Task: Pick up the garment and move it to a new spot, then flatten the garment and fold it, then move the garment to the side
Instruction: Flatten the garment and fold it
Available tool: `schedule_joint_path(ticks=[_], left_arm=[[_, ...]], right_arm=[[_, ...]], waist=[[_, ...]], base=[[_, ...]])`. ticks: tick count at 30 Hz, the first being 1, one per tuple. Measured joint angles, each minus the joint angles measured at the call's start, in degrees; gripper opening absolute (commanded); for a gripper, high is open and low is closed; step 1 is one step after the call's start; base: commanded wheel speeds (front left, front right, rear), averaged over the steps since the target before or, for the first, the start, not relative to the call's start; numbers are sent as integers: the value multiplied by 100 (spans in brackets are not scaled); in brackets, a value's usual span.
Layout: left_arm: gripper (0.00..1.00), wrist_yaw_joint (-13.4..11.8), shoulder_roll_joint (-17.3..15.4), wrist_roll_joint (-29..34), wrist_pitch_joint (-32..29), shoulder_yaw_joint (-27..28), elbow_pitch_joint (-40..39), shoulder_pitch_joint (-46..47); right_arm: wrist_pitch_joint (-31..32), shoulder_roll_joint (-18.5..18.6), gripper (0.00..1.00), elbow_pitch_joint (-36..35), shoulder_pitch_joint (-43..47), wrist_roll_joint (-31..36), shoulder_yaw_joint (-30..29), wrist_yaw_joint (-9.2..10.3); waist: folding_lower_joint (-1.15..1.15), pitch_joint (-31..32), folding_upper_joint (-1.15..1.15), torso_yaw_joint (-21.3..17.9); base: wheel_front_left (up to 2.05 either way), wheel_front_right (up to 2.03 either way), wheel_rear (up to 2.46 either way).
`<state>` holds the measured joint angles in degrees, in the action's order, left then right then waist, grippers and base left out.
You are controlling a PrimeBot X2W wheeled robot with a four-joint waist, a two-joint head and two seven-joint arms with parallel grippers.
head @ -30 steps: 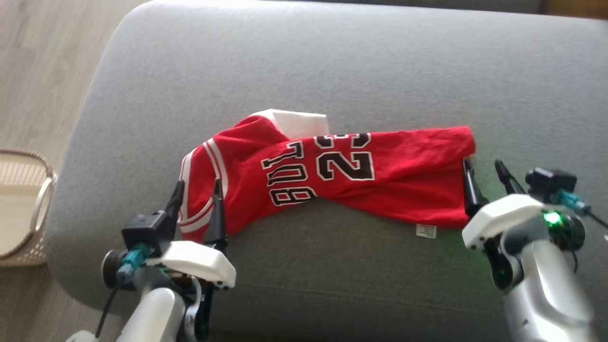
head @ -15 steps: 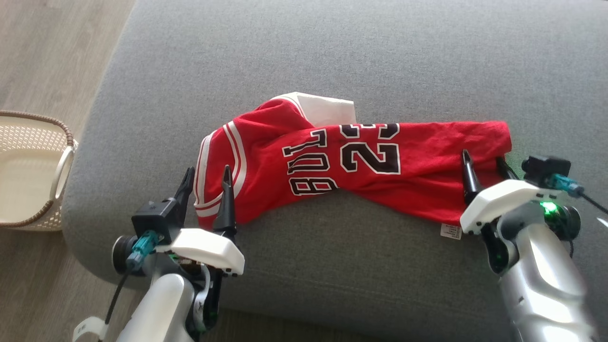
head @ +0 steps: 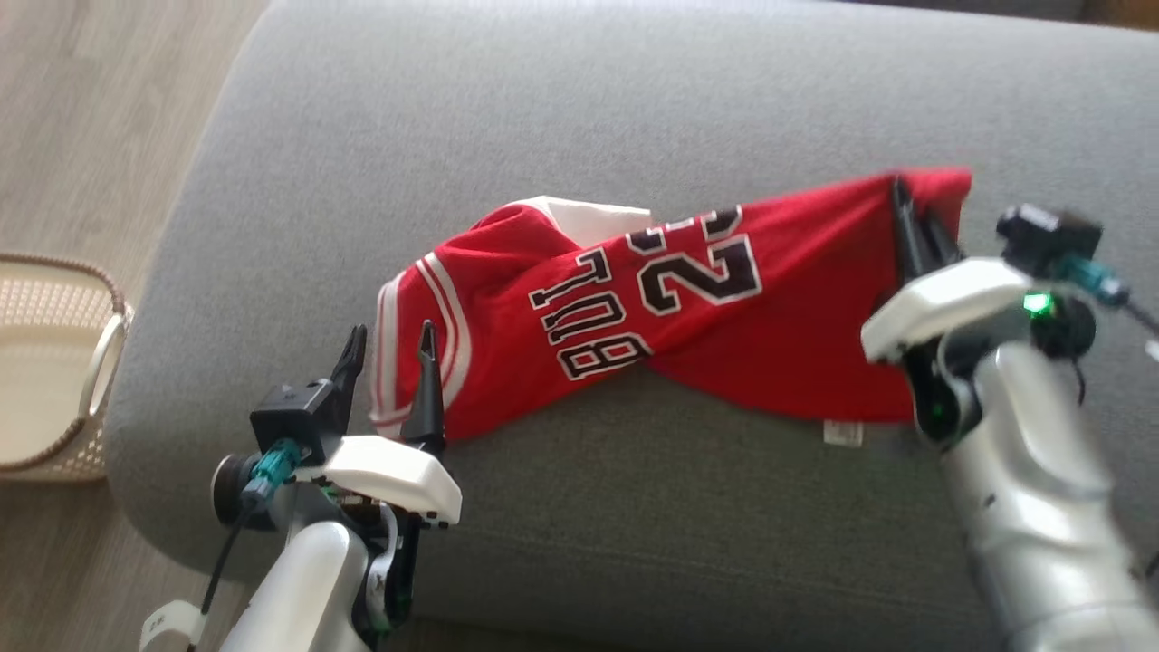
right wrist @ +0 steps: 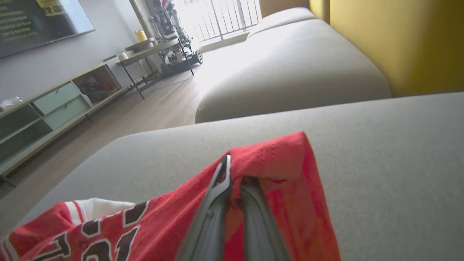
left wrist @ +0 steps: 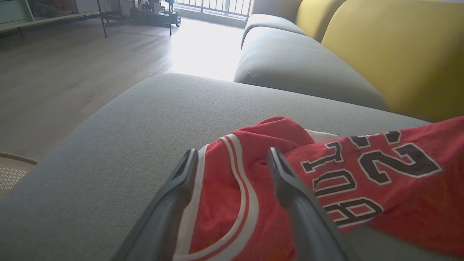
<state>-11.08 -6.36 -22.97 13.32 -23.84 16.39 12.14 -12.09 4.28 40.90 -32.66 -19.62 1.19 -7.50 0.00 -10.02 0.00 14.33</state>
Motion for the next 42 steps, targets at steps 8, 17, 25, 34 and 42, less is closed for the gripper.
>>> schedule_joint_path(ticks=[8,17,25,34,42], left_arm=[[100,20,-11,-91,15,-1,59,-132],[100,21,-13,-164,40,4,64,-444],[100,26,-79,-208,38,-4,65,-495],[100,27,-83,-208,37,-30,52,-439],[100,-2,-87,-294,40,29,18,-438]], right_arm=[[319,179,0,-149,-1345,-391,310,0],[169,485,0,40,-1566,-171,366,0],[388,614,100,1705,-156,576,-1290,0],[-9,115,100,1488,-435,1106,-1510,0],[-162,-34,100,-293,339,661,-419,0]], waist=[[0,461,0,-155],[0,656,0,-203],[0,561,0,-493],[0,509,0,-795],[0,616,0,-1089]], base=[[0,0,0],[0,0,0],[0,0,0],[0,0,0],[0,0,0]])
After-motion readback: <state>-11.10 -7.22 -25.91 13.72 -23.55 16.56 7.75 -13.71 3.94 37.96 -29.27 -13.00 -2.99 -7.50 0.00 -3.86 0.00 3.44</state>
